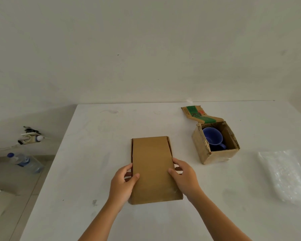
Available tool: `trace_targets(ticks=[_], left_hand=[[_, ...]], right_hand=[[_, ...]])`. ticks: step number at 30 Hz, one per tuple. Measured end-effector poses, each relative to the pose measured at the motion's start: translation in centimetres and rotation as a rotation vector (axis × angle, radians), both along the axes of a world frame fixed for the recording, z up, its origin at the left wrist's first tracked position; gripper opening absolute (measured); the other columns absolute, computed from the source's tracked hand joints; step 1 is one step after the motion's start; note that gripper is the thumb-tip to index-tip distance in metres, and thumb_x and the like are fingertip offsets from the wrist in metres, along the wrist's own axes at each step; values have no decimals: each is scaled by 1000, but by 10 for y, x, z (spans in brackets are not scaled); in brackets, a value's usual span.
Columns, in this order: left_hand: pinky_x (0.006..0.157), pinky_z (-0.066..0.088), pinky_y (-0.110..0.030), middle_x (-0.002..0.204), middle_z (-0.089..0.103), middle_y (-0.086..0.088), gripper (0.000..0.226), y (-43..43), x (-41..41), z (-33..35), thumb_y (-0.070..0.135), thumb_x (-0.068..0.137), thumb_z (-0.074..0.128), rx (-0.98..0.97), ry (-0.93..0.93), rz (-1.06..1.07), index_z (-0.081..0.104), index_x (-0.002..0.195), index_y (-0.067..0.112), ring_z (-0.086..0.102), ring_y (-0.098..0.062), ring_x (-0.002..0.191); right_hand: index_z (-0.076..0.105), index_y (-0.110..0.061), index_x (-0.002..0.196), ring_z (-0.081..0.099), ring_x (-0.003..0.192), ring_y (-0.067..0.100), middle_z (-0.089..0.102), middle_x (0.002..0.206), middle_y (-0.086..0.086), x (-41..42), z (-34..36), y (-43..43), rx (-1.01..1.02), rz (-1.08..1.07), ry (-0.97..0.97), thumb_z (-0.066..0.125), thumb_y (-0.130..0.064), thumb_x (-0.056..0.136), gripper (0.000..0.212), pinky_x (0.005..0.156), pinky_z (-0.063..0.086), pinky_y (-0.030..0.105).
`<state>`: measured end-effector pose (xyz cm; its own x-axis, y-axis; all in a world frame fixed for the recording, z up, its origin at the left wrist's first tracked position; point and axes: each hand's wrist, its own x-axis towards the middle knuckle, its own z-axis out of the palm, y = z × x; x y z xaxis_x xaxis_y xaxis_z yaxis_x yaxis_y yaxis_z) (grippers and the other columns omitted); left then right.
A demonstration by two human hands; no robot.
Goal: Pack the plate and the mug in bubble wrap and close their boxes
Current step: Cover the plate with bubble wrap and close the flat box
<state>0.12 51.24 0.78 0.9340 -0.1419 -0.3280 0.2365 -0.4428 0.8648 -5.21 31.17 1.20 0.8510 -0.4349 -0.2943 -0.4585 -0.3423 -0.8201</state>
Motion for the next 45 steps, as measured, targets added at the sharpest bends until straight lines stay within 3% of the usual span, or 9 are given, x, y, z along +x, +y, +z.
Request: trace_targets(ticks=[3, 6, 12, 15, 24, 29, 35, 40, 45], left_hand=[[84, 45, -22, 117, 61, 3, 45, -1, -4, -5, 20, 83, 67, 41, -90, -1, 54, 126, 20, 57, -8, 97], [75, 43, -10, 111, 61, 2, 45, 1, -6, -9, 17, 80, 70, 88, -212, -31, 57, 124, 16, 59, -4, 92], [74, 43, -13, 101, 52, 1, 60, 9, -18, -17, 28, 78, 72, 207, -276, -137, 47, 132, 20, 56, -8, 87], [70, 45, -12, 97, 56, 3, 52, 9, -25, -21, 24, 76, 74, 182, -302, -79, 56, 125, 14, 58, -5, 84], [72, 50, -17, 97, 61, -1, 46, 6, -32, -23, 17, 77, 73, 162, -363, -24, 59, 121, 11, 61, -11, 83], [74, 49, -6, 101, 62, 3, 48, 13, -37, -24, 11, 75, 75, 86, -375, -55, 59, 120, 14, 63, -5, 85], [84, 50, -18, 100, 53, 8, 55, 26, -41, -36, 13, 72, 78, 116, -409, -169, 56, 122, 25, 54, -7, 94], [82, 46, -20, 98, 53, 6, 47, 25, -52, -42, 25, 69, 80, 165, -407, -5, 54, 108, 23, 53, -7, 92], [76, 53, -22, 96, 65, 2, 44, 19, -72, -47, 18, 70, 80, -14, -172, 189, 56, 106, 20, 63, -12, 90]], right_hand=[[45, -21, 138, 48, 114, 19, 51, 131, -3, -5, -10, 4, -89, 29, 3, 59, -24, 90, 49, 101, 45, 41], [41, -20, 141, 49, 107, 15, 43, 120, -2, -9, -13, 5, -72, 27, 0, 56, -23, 92, 51, 98, 45, 29], [42, -19, 139, 50, 97, 9, 43, 116, -2, -25, -20, 3, -150, 94, -6, 56, -30, 92, 50, 83, 43, 16], [54, -13, 129, 51, 81, 3, 50, 106, -1, -31, -22, 10, -215, 30, -54, 58, -28, 91, 41, 69, 41, 8], [57, -13, 122, 53, 86, 14, 54, 94, -1, -33, -28, 13, -201, -1, -88, 62, -20, 89, 35, 79, 44, 22], [51, -13, 123, 55, 90, 14, 44, 112, -1, -32, -31, 10, -193, 44, -73, 59, -21, 90, 34, 82, 48, 23], [41, -21, 129, 56, 81, 12, 49, 111, 3, -38, -37, 7, -120, 46, -99, 58, -24, 91, 42, 70, 52, 25], [16, -30, 146, 43, 115, 12, 32, 126, -10, -44, -36, 2, -176, 307, -32, 62, -45, 85, 77, 101, 45, 31], [11, -27, 149, 41, 112, 9, 40, 133, -2, -46, -40, 1, -246, 338, -56, 65, -40, 84, 85, 101, 37, 22]])
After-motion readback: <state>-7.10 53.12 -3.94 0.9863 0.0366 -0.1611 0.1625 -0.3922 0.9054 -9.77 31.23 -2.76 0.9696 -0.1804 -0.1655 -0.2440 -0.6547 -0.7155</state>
